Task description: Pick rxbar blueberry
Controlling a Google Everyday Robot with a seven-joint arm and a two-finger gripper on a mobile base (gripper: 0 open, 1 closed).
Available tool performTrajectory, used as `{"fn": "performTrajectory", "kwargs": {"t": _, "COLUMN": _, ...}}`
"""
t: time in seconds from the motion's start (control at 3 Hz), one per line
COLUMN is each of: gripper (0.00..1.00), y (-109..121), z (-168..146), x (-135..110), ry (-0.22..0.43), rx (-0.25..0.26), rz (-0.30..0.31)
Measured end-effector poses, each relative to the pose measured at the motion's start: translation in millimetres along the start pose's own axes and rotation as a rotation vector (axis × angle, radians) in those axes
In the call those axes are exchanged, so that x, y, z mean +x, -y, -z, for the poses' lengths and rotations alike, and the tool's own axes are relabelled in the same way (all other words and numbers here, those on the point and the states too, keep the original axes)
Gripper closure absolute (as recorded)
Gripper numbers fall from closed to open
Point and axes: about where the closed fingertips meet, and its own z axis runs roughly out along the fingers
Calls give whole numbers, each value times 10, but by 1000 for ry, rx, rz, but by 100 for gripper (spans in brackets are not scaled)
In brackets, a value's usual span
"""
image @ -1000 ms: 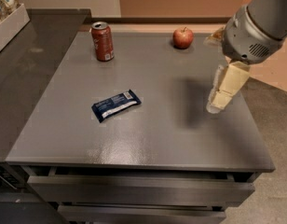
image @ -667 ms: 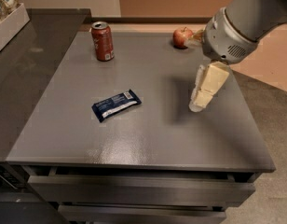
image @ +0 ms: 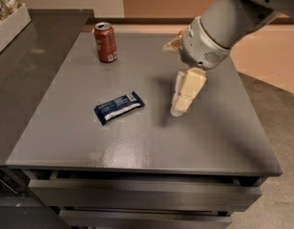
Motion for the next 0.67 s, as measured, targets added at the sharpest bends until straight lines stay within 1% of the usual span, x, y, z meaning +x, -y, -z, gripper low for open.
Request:
{"fn": "performTrajectory", "kwargs": {"t": 0.33, "gripper": 0, "y": 29, "z": -241, "x": -145, "ry": 29, "rx": -33, "rz": 52}}
{"fn": "performTrajectory", "kwargs": {"t": 0.67, "gripper": 0, "y": 43, "z": -367, "x": -220, "ry": 44, "rx": -51, "rz": 80}}
